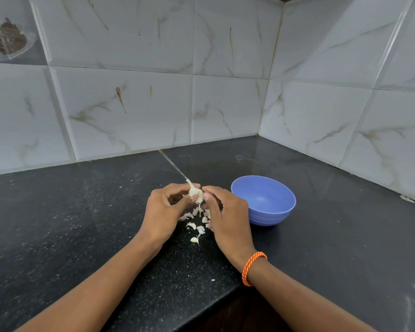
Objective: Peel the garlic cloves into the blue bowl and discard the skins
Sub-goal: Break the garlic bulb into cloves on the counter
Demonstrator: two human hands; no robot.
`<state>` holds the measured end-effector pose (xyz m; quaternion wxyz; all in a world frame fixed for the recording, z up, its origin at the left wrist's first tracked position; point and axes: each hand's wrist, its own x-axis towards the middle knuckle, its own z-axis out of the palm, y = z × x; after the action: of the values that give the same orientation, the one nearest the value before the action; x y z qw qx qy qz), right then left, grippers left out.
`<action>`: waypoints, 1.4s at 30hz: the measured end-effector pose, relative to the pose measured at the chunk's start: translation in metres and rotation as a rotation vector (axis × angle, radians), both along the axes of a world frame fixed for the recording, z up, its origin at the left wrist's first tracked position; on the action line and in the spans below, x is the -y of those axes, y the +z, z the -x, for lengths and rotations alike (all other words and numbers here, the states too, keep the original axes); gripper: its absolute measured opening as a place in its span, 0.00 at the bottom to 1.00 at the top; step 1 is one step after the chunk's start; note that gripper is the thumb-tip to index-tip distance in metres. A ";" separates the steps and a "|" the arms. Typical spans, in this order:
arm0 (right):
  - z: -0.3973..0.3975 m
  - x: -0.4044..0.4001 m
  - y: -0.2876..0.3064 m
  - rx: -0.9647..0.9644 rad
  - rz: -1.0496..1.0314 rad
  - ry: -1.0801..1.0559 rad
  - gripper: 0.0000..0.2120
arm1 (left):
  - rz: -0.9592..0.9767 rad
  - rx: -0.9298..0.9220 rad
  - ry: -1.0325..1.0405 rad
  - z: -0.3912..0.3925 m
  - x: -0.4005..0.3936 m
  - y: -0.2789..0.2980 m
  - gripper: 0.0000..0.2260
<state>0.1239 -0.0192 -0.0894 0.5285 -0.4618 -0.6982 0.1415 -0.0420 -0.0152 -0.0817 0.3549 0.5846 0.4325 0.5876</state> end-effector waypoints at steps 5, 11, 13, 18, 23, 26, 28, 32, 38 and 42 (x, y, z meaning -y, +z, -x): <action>0.000 0.001 0.003 -0.098 0.040 0.064 0.10 | -0.006 0.128 -0.071 -0.003 0.008 0.007 0.10; -0.001 -0.001 0.004 -0.026 -0.015 0.018 0.09 | 0.005 0.145 -0.057 -0.005 0.007 0.006 0.08; -0.001 0.002 0.006 0.023 -0.038 0.013 0.10 | 0.005 0.137 -0.033 -0.005 0.005 0.003 0.06; -0.002 0.001 0.006 0.085 -0.040 0.007 0.11 | 0.050 0.170 -0.033 -0.005 0.002 0.000 0.04; -0.002 -0.003 0.004 -0.005 0.008 0.030 0.11 | 0.081 0.218 -0.036 -0.006 0.003 0.001 0.05; -0.002 -0.004 0.003 -0.073 0.066 0.028 0.11 | 0.078 0.230 -0.042 -0.006 0.002 0.001 0.04; -0.002 -0.004 0.004 -0.074 0.062 0.008 0.11 | 0.071 0.220 -0.032 -0.007 0.003 0.001 0.04; -0.001 0.000 0.007 -0.015 0.043 -0.032 0.11 | 0.071 0.163 -0.008 -0.008 0.003 0.000 0.04; -0.003 0.003 0.007 0.057 0.025 -0.168 0.11 | 0.079 0.152 0.079 -0.007 0.006 0.003 0.03; -0.003 0.003 0.007 0.027 0.036 -0.231 0.10 | 0.086 0.144 0.082 -0.007 0.006 0.004 0.04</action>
<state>0.1270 -0.0226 -0.0824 0.5233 -0.5504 -0.6448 0.0859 -0.0345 -0.0216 -0.0782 0.3856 0.5070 0.4540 0.6230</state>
